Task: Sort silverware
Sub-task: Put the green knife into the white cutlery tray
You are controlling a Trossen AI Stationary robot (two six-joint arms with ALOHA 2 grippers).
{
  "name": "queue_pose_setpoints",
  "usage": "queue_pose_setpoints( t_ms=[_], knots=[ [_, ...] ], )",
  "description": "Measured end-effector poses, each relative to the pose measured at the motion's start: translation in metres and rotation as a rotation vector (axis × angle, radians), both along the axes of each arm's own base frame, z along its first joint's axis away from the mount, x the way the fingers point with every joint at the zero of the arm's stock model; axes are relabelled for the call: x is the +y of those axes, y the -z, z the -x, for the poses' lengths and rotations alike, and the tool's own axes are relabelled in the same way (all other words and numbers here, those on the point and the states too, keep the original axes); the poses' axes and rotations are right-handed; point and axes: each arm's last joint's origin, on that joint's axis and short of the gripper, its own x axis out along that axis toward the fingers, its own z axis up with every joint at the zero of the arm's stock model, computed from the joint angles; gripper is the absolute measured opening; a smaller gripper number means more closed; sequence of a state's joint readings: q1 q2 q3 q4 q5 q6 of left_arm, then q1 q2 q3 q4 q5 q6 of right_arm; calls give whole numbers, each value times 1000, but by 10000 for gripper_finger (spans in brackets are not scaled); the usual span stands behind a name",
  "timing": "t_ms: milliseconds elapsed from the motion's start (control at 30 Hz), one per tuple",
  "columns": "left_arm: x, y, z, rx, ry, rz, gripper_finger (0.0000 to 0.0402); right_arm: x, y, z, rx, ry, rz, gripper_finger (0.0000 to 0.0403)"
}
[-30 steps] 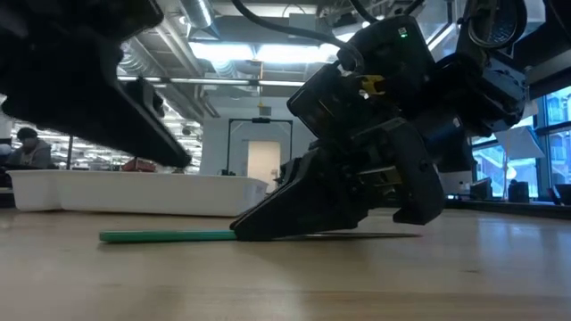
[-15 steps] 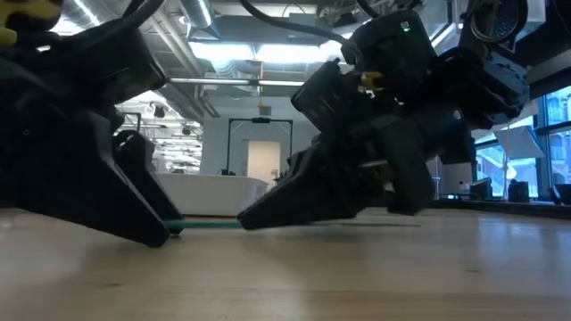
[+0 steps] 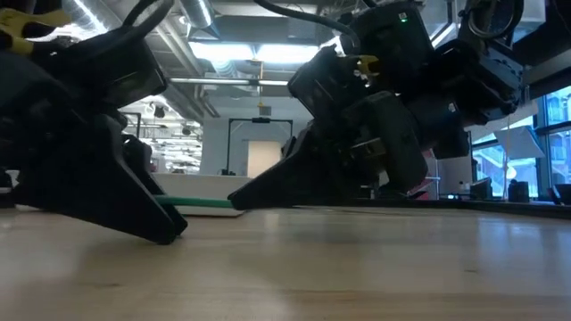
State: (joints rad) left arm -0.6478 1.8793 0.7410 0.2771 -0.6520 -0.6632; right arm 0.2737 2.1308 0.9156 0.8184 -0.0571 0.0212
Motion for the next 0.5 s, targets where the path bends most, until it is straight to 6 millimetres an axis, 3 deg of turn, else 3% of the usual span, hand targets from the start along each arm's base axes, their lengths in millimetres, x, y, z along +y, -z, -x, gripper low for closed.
queue_pose_setpoints(
  t_ms=[200,500],
  knots=[
    [5,-2,-3,-29,-94,95,134,1,-1,-1,4,-6,-1,21],
    [11,-3,-10,-40,-152,226,99,0,0,0,20,-3,4,25]
  ],
)
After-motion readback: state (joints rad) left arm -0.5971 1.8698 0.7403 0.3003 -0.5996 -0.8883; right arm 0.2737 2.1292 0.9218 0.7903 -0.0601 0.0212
